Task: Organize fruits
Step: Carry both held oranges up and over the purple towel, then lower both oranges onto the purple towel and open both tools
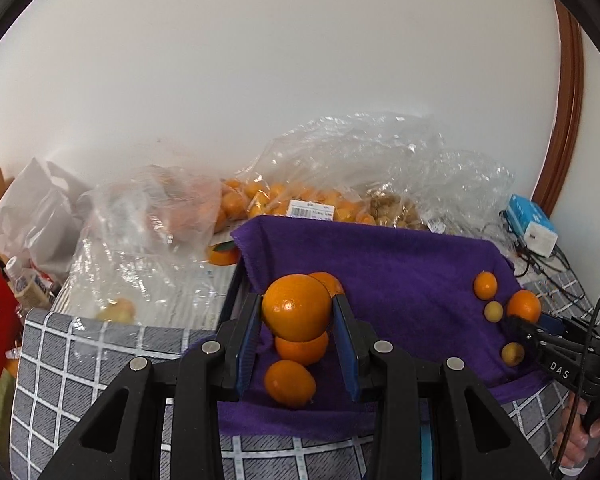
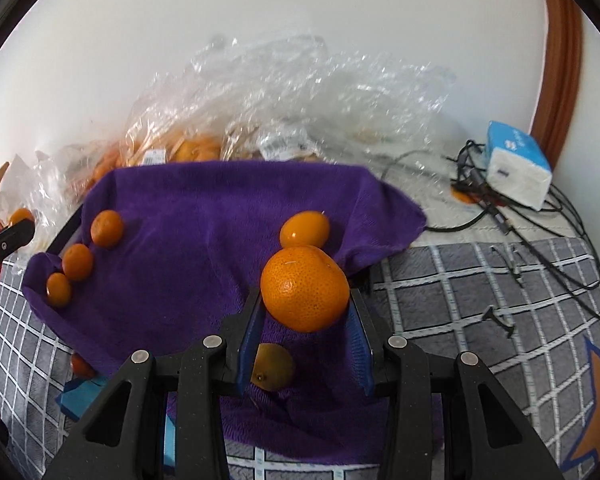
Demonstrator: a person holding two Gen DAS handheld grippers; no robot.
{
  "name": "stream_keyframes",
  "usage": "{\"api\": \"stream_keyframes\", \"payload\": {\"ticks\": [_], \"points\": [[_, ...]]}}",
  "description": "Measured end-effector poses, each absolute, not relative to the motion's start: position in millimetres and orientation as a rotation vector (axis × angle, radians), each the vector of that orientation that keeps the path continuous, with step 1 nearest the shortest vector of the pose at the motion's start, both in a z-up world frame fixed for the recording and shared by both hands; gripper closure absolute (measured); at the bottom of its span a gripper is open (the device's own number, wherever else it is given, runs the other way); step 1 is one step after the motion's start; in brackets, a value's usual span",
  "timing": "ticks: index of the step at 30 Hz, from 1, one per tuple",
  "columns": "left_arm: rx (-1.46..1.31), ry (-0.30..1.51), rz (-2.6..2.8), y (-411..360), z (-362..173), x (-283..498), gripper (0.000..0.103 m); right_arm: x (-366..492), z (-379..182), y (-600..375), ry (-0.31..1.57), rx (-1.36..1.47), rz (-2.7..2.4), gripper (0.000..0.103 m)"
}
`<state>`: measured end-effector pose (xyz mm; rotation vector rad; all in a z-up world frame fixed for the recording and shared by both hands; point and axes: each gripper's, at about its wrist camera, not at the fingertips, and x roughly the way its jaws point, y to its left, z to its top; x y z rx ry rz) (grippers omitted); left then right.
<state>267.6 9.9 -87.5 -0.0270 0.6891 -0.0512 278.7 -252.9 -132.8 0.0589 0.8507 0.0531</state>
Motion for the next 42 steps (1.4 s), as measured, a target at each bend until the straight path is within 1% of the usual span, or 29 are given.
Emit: {"api": "stream_keyframes", "payload": {"ticks": [14, 17, 18, 19, 23, 27, 29, 32, 34, 36, 42], "points": [[0.03, 0.778, -0.069, -20, -110, 292, 0.069, 285, -146, -243, 0.865, 0.018, 0.087, 0.061], [0.044, 0.798, -0.07, -25, -115, 295, 0.069, 284, -146, -243, 0.858, 0.02, 0.101, 0.057], [0.047, 0.805, -0.07, -26, -116, 296, 0.069, 283, -146, -243, 0.856, 0.022, 0.105, 0.053], [0.048, 0.813, -0.068, -26, -118, 297, 0.069, 282, -145, -243, 0.855, 0.025, 0.112, 0.052], [0.058, 0.832, -0.062, -29, -123, 298, 0.069, 279, -143, -242, 0.858, 0.025, 0.118, 0.05], [0.064, 0.829, -0.061, -31, -123, 297, 0.069, 273, -136, -243, 0.842, 0.004, 0.085, 0.043], [0.058, 0.832, -0.059, -32, -122, 297, 0.069, 268, -131, -247, 0.835, 0.012, 0.084, 0.042], [0.036, 0.838, -0.076, -31, -117, 292, 0.066, 260, -123, -251, 0.821, 0.022, 0.052, 0.042], [0.04, 0.813, -0.065, -30, -110, 285, 0.059, 254, -119, -252, 0.81, 0.019, 0.029, 0.042], [0.045, 0.785, -0.062, -27, -102, 276, 0.055, 248, -114, -252, 0.801, 0.017, 0.012, 0.042], [0.017, 0.737, -0.019, -9, -81, 242, 0.055, 220, -96, -241, 0.768, -0.005, -0.007, 0.042]]}}
